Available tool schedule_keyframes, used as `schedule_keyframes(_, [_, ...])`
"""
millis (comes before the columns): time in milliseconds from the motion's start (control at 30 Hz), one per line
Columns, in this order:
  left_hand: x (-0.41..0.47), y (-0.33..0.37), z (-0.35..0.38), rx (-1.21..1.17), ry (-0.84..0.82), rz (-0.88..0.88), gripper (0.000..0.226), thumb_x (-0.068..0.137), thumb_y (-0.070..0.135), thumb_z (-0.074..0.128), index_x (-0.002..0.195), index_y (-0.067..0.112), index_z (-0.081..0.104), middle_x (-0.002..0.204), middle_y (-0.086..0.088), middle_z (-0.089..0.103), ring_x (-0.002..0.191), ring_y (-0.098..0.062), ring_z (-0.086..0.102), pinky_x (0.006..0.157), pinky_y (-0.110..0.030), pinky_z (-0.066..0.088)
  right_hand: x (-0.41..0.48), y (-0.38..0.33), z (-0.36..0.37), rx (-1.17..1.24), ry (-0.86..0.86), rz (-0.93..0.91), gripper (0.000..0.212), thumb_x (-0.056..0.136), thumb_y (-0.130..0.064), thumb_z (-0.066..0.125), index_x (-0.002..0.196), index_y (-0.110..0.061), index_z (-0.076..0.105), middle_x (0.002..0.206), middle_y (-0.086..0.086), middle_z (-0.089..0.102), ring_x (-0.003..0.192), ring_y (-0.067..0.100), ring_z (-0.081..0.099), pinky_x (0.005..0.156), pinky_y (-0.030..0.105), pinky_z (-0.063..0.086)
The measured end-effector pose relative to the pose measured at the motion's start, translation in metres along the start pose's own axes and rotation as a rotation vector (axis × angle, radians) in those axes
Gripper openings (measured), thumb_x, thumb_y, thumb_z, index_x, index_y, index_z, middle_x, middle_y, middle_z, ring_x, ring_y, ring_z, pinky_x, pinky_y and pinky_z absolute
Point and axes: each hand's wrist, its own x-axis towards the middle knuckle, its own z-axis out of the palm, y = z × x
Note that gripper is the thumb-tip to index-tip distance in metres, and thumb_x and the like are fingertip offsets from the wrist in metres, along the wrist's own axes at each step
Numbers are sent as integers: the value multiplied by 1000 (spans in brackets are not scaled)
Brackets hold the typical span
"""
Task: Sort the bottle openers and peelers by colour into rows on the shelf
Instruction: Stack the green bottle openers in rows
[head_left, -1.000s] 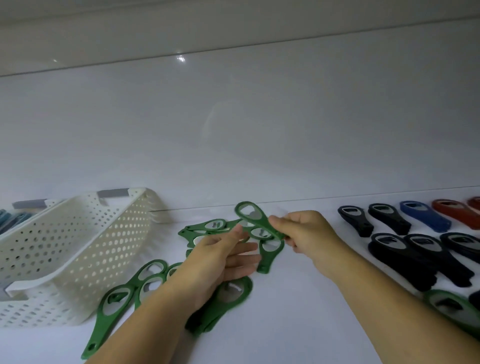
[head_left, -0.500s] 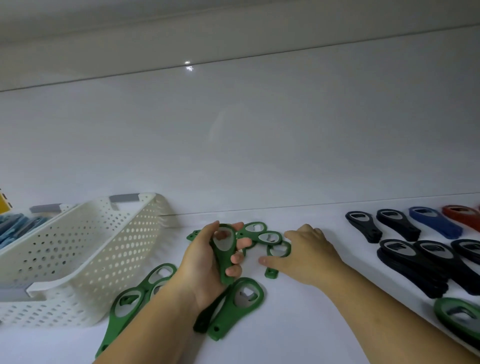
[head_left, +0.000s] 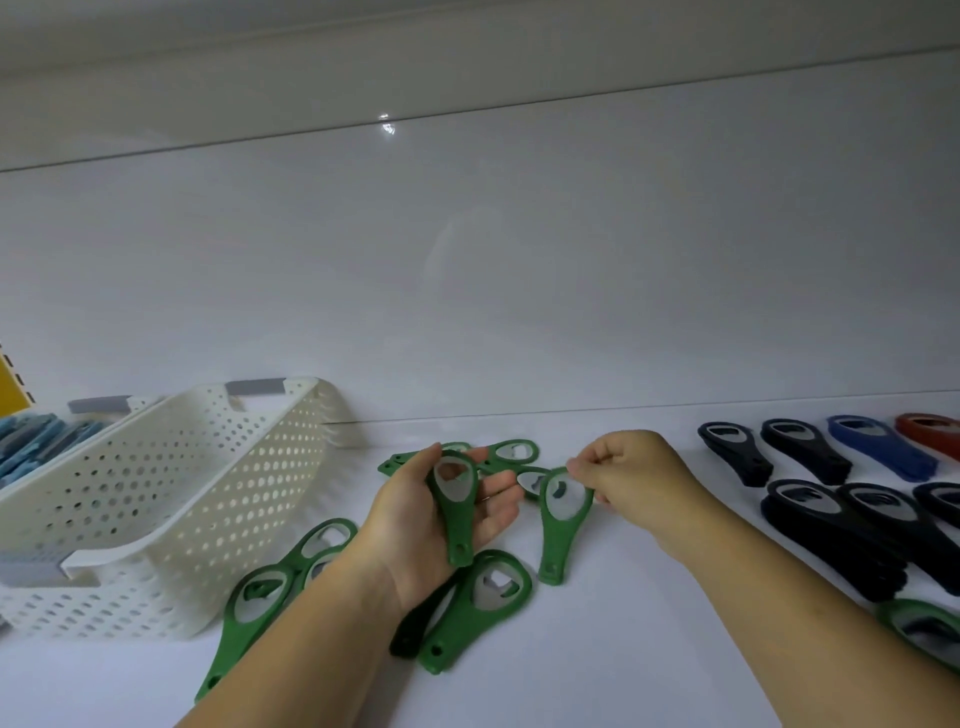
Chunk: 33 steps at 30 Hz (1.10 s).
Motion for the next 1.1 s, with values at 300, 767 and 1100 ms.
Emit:
schedule_keyframes(300, [-17, -2, 4, 420, -251, -11, 32, 92, 24, 54, 113, 1, 63, 102, -18, 69, 56, -16, 56, 41, -20, 42, -27, -24, 15, 399, -148, -90, 5, 87, -5, 65, 82, -4, 65, 54, 1, 62, 49, 11, 60, 48, 17, 48])
schedule_keyframes(767, [-4, 10, -7, 19, -4, 53, 22, 95, 22, 45, 109, 15, 61, 63, -7, 47, 49, -15, 40, 48, -24, 52, -46, -19, 23, -581, -497, -317, 43, 69, -51, 77, 102, -33, 58, 105, -16, 53, 97, 3, 53, 87, 27, 48])
schedule_keyframes(1100, [-5, 11, -9, 116, -6, 85, 30, 98, 31, 43, 95, 7, 60, 84, -17, 66, 85, -33, 67, 73, -37, 60, -29, -14, 20, -155, -251, -275, 13, 80, -17, 74, 73, -21, 64, 64, -10, 57, 57, 4, 48, 58, 18, 41])
